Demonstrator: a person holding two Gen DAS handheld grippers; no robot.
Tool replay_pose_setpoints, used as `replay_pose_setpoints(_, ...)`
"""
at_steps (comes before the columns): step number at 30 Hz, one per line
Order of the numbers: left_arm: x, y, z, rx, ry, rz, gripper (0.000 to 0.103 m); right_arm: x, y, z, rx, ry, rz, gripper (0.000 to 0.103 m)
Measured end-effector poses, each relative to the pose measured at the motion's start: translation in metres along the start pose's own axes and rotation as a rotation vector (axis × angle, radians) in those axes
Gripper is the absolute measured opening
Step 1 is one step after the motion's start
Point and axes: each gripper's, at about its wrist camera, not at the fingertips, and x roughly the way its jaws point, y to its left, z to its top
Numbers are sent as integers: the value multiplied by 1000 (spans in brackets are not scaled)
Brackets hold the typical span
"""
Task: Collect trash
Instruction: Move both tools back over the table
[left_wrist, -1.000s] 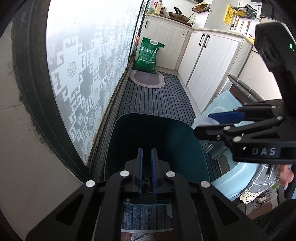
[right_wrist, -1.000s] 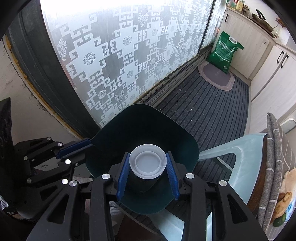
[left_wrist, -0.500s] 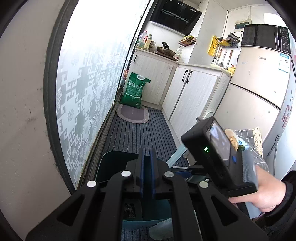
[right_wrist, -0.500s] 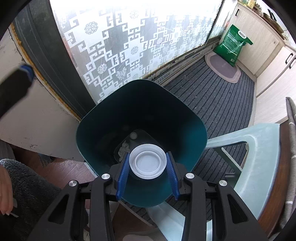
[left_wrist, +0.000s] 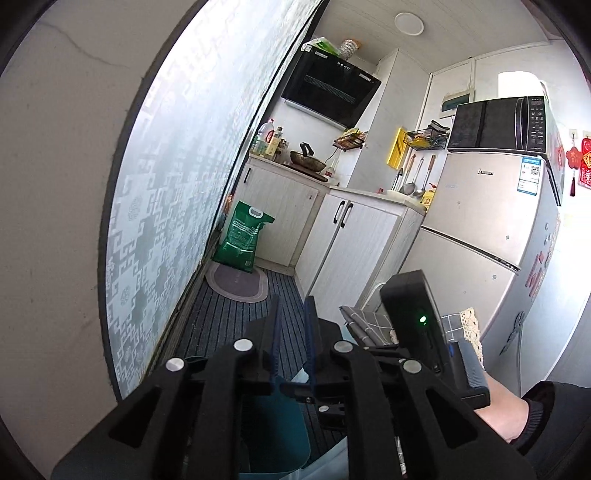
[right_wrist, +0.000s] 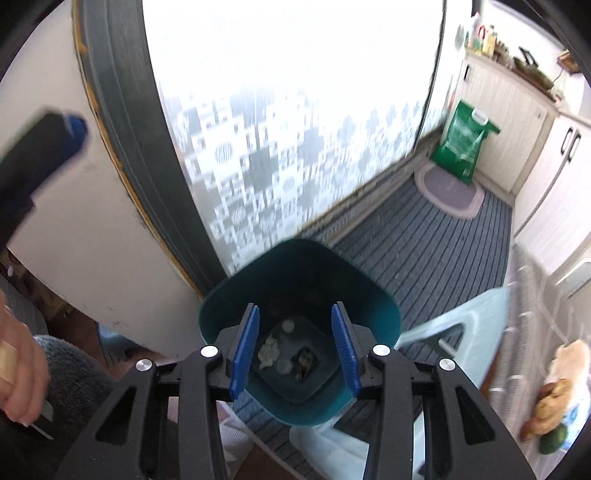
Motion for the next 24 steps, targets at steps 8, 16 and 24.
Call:
replay_pose_setpoints(8,11,-33,-2,51,7,-53,15,-56,-38,2,56,-130,-93,38)
replay_pose_setpoints(16,35,-64,-16,103,58,-92,21,-91,-96,-29,146,-152,-172,38)
replay_pose_setpoints(24,76,-110,-37,176,178,-155,25,-115,-150,-77,242,-138,-246,38)
